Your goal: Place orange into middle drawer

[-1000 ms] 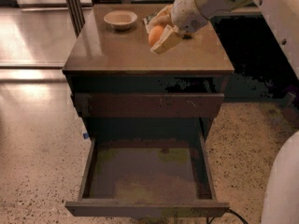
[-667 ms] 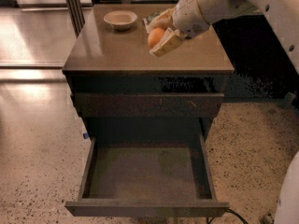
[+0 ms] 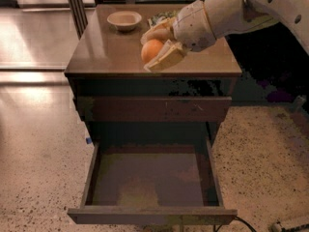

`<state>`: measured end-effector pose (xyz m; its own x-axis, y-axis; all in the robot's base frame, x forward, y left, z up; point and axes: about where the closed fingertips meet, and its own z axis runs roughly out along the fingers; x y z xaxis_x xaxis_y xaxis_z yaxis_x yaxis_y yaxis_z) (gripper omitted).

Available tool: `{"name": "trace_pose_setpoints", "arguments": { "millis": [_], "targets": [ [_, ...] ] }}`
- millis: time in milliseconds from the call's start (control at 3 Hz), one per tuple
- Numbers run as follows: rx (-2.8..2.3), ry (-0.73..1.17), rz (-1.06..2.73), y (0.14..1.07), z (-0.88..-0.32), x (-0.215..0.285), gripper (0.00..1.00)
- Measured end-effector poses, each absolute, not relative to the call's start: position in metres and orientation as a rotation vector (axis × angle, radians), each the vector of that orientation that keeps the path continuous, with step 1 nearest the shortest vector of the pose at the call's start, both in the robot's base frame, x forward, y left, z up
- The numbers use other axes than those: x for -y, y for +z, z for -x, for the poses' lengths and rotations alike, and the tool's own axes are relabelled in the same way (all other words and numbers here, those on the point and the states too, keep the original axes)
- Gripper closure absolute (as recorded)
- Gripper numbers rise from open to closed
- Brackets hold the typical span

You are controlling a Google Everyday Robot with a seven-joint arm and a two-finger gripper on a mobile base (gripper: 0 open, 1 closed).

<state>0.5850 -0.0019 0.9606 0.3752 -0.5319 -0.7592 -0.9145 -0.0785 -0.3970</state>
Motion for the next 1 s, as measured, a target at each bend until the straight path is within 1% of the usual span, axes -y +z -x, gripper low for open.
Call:
{"name": "trace_pose_setpoints", "arguments": {
  "millis": [333, 1000],
  "targets": [
    [-1.279, 0.537, 1.741, 0.96, -0.585, 0.002, 1.0],
    [-1.342, 0.61, 1.698, 0.931, -0.566, 0.005, 1.0]
  ]
}}
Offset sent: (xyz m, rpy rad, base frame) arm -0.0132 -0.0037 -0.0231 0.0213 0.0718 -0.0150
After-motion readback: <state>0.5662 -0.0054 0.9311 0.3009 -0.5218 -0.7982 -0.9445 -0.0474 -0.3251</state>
